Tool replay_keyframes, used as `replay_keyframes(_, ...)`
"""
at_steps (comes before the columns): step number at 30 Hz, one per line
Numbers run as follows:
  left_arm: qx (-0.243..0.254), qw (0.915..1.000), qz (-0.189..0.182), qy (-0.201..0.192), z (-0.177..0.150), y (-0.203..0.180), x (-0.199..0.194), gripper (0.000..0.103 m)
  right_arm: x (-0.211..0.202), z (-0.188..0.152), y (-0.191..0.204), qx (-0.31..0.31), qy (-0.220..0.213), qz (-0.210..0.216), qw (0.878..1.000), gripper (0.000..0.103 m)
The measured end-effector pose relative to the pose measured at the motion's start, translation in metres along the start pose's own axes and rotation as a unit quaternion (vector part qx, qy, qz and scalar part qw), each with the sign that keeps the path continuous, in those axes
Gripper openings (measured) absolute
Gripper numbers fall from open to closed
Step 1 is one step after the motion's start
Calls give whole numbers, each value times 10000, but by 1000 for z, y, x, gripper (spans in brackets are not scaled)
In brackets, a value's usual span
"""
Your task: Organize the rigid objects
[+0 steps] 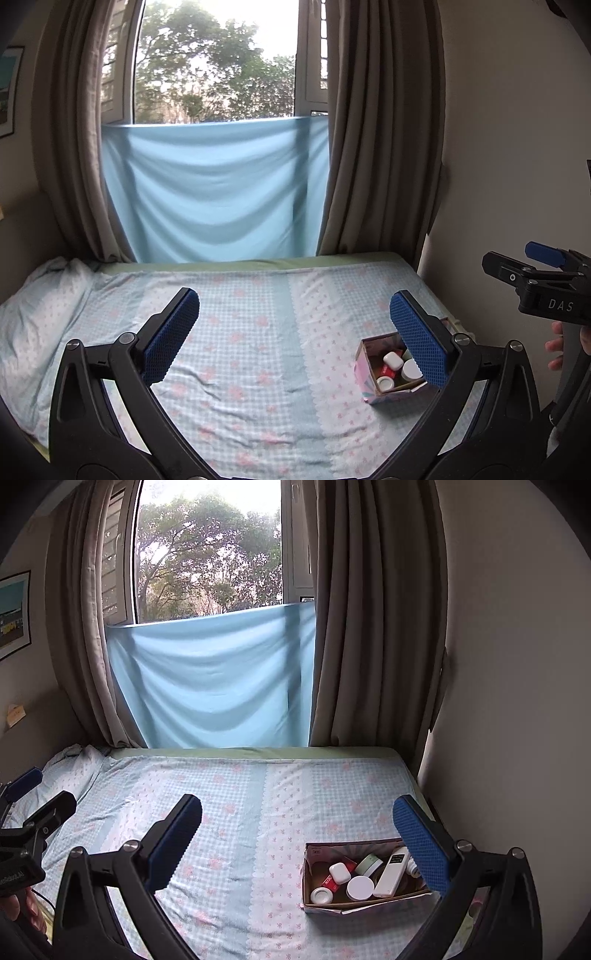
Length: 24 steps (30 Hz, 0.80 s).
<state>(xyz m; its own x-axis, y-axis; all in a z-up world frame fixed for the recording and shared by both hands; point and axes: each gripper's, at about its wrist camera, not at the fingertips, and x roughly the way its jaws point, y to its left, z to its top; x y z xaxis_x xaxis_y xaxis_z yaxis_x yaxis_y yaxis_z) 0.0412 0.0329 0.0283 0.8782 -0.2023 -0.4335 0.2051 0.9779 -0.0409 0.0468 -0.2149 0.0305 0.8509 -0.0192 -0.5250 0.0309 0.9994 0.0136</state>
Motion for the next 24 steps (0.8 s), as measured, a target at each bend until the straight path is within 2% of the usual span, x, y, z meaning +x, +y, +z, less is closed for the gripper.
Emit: replay_keyframes(24,-7,10000,50,29,1,0,2,103,3,1,0,44,-1,10,10000,103)
